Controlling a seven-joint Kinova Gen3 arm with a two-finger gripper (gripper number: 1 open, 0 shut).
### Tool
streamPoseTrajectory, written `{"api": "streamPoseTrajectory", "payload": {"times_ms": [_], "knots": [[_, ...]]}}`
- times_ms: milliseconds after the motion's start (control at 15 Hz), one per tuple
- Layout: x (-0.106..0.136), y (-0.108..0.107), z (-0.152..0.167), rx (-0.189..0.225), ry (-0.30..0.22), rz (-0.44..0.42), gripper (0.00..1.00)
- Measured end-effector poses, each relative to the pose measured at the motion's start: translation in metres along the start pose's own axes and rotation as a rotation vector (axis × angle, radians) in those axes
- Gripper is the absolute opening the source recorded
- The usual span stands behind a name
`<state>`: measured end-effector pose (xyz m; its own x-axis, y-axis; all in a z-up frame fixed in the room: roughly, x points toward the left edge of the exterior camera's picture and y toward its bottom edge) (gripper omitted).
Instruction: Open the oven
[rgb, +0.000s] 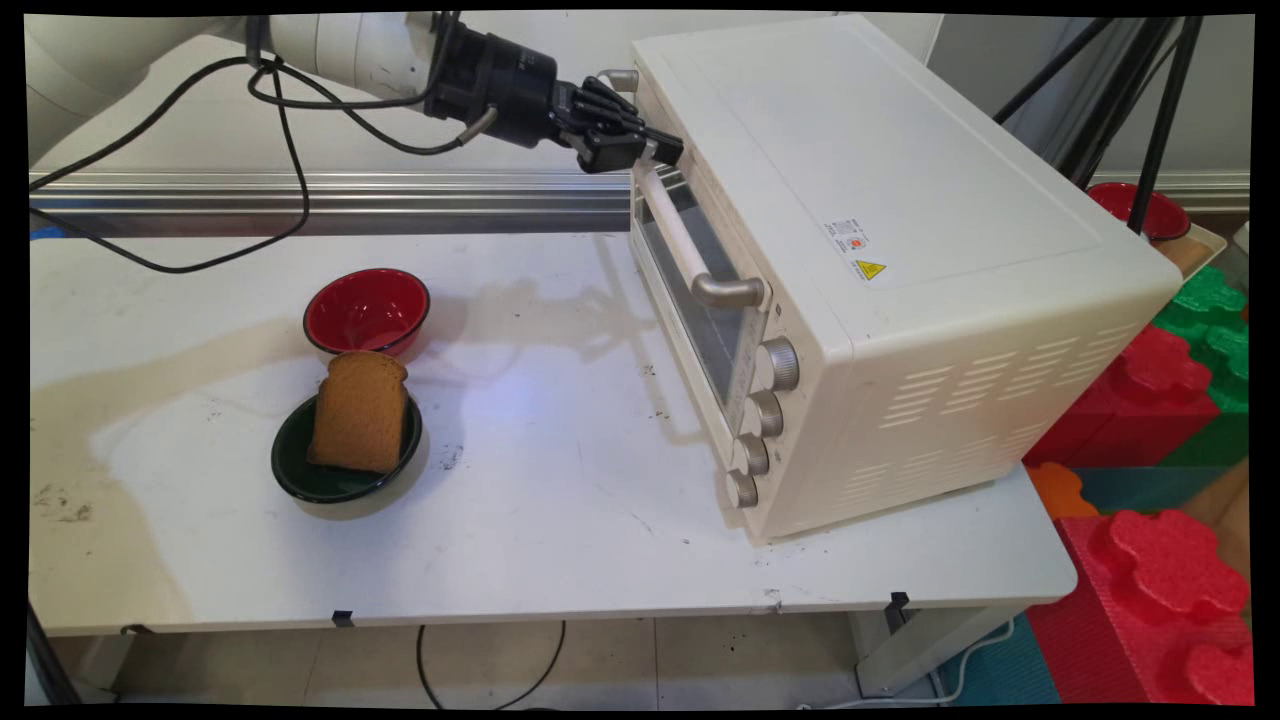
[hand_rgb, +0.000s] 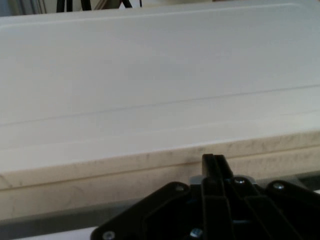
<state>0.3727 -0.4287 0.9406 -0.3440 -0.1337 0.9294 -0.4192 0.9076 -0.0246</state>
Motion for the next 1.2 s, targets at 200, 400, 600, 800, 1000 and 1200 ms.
{"api": "streamPoseTrajectory", "payload": {"times_ms": [200, 400, 600, 800, 1000, 1200], "knots": [[-0.003, 0.001, 0.003, -0.005, -0.021, 0.022, 0.00], [-0.006, 0.001, 0.002, -0.009, -0.034, 0.042, 0.00], [-0.011, 0.002, -0.004, -0.013, -0.052, 0.067, 0.00], [-0.017, 0.003, -0.011, -0.018, -0.064, 0.081, 0.00], [-0.023, 0.004, -0.019, -0.022, -0.076, 0.089, 0.00], [-0.030, 0.006, -0.027, -0.032, -0.090, 0.098, 0.00]]}}
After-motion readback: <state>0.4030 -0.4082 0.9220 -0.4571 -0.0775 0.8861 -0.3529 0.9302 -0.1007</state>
